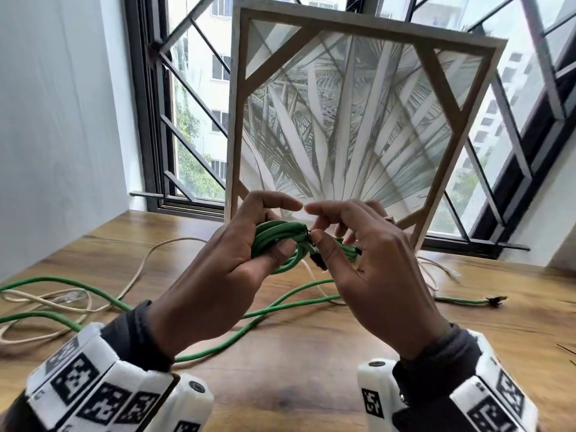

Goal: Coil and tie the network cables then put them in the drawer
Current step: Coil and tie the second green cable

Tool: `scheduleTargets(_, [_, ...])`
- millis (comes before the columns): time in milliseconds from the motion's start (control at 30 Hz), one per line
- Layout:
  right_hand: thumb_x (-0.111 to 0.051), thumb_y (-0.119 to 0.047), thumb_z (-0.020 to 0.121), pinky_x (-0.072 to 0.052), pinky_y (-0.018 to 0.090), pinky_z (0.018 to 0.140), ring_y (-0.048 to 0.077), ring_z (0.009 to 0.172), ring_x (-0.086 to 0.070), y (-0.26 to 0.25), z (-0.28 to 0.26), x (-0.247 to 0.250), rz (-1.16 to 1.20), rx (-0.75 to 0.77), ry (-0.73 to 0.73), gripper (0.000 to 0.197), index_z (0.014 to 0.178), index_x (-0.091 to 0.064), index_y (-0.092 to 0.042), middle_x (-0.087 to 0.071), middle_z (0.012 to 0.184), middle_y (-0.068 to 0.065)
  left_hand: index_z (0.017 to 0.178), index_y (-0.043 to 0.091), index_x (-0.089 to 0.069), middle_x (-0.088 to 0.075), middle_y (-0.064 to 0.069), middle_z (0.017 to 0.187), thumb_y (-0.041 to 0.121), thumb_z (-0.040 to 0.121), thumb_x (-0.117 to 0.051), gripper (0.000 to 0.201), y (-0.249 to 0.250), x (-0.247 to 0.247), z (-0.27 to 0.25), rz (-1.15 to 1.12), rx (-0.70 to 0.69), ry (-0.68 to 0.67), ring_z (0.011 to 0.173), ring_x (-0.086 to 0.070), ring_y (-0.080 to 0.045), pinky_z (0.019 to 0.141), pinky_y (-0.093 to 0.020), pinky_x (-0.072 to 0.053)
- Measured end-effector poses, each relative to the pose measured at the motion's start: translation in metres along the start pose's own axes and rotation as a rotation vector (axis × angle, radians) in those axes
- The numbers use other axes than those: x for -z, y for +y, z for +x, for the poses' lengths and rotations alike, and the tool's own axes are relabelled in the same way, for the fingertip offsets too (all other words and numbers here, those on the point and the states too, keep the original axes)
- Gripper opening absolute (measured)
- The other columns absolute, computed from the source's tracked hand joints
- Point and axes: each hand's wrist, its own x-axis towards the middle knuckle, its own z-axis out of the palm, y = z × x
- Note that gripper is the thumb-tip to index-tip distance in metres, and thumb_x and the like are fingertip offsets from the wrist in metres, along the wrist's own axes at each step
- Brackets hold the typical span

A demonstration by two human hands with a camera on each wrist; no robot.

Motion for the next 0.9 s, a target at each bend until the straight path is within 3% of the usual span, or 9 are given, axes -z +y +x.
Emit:
scheduleTargets(100, [-0.070, -0.014, 0.096, -0.046, 0.022, 0.081, 0.012, 0.095, -0.057, 0.000, -0.001, 0.003, 0.088, -0.012, -0.013, 0.031, 0.125, -0.061, -0.022, -0.065, 0.099, -0.014, 0.126, 0.041, -0.056, -0.059, 0.001, 0.093, 0.024, 0.096, -0.060, 0.035, -0.002, -0.001, 0.000, -0.017, 0.009, -0.019, 0.087, -0.060, -0.026, 0.083, -0.055, -0.055])
scheduleTargets(200, [-0.068, -0.012, 0.097, -0.053, 0.037, 0.078, 0.019, 0.086, -0.061, 0.001, -0.002, 0.002, 0.208, -0.039, -0.040, 0.029, 0.118, -0.051, -0.023, -0.066, 0.097, -0.009, 0.127, 0.039, -0.056, -0.060, -0.002, 0.093, 0.027, 0.095, -0.060, 0.034, -0.004, -0.002, 0.001, -0.016, 0.015, -0.049, 0.085, -0.060, -0.026, 0.079, -0.049, -0.053])
scheduleTargets(267, [-0.068, -0.009, 0.097, -0.056, 0.052, 0.074, 0.028, 0.080, -0.063, 0.003, -0.002, -0.002, 0.399, -0.113, -0.029, 0.029, 0.111, -0.047, -0.022, -0.069, 0.096, -0.002, 0.127, 0.037, -0.057, -0.060, -0.004, 0.093, 0.027, 0.096, -0.060, 0.033, -0.005, -0.001, 0.001, -0.022, 0.016, -0.049, 0.084, -0.059, -0.028, 0.077, -0.046, -0.051])
scheduleTargets(333, [-0.069, -0.004, 0.092, -0.057, 0.058, 0.078, 0.037, 0.083, -0.067, 0.005, -0.002, -0.006, 0.591, -0.196, 0.028, 0.034, 0.105, -0.043, -0.021, -0.072, 0.095, 0.009, 0.127, 0.034, -0.057, -0.059, -0.006, 0.092, 0.025, 0.096, -0.060, 0.033, -0.006, 0.000, 0.001, -0.036, 0.010, -0.050, 0.081, -0.057, -0.027, 0.073, -0.041, -0.049])
scheduleTargets(400, [-0.068, 0.002, 0.089, -0.060, 0.050, 0.080, 0.030, 0.083, -0.071, 0.006, -0.003, -0.009, 0.725, -0.268, 0.050, 0.037, 0.103, -0.040, -0.019, -0.073, 0.091, 0.011, 0.127, 0.031, -0.056, -0.057, -0.007, 0.090, 0.024, 0.096, -0.060, 0.033, -0.006, -0.002, 0.001, -0.060, 0.004, -0.065, 0.078, -0.054, -0.026, 0.071, -0.038, -0.047])
scheduleTargets(533, [-0.066, 0.004, 0.094, -0.053, 0.032, 0.061, 0.018, 0.075, -0.065, 0.009, -0.004, -0.017, 0.719, -0.296, 0.055, 0.033, 0.105, -0.046, -0.019, -0.069, 0.089, 0.006, 0.128, 0.029, -0.055, -0.057, -0.009, 0.091, 0.024, 0.097, -0.060, 0.031, -0.008, -0.005, 0.001, -0.104, 0.023, -0.075, 0.083, -0.056, -0.035, 0.071, -0.048, -0.049])
scheduleTargets(667, [-0.069, -0.013, 0.094, -0.053, 0.039, 0.063, 0.018, 0.077, -0.060, 0.009, -0.005, -0.021, 0.604, -0.221, 0.048, 0.015, 0.102, -0.063, -0.024, -0.067, 0.090, -0.006, 0.125, 0.030, -0.055, -0.058, -0.003, 0.090, 0.024, 0.095, -0.061, 0.031, -0.007, -0.003, 0.001, -0.137, 0.044, -0.071, 0.079, -0.055, -0.024, 0.070, -0.040, -0.046])
scheduleTargets(833, [-0.069, -0.011, 0.094, -0.053, 0.023, 0.067, 0.010, 0.077, -0.065, 0.010, -0.004, -0.018, 0.728, -0.232, 0.008, 0.004, 0.098, -0.071, -0.011, -0.072, 0.089, -0.003, 0.126, 0.024, -0.052, -0.059, -0.014, 0.092, 0.021, 0.093, -0.062, 0.034, -0.004, -0.001, 0.001, -0.187, 0.056, -0.082, 0.080, -0.056, -0.029, 0.074, -0.046, -0.045])
scheduleTargets(900, [-0.070, -0.017, 0.093, -0.051, 0.022, 0.066, 0.011, 0.075, -0.065, 0.011, -0.004, -0.018, 0.690, -0.229, -0.004, 0.005, 0.096, -0.071, -0.013, -0.072, 0.088, -0.003, 0.127, 0.022, -0.052, -0.058, -0.013, 0.090, 0.021, 0.092, -0.062, 0.036, -0.003, 0.000, 0.001, -0.200, 0.064, -0.091, 0.080, -0.055, -0.028, 0.073, -0.043, -0.044])
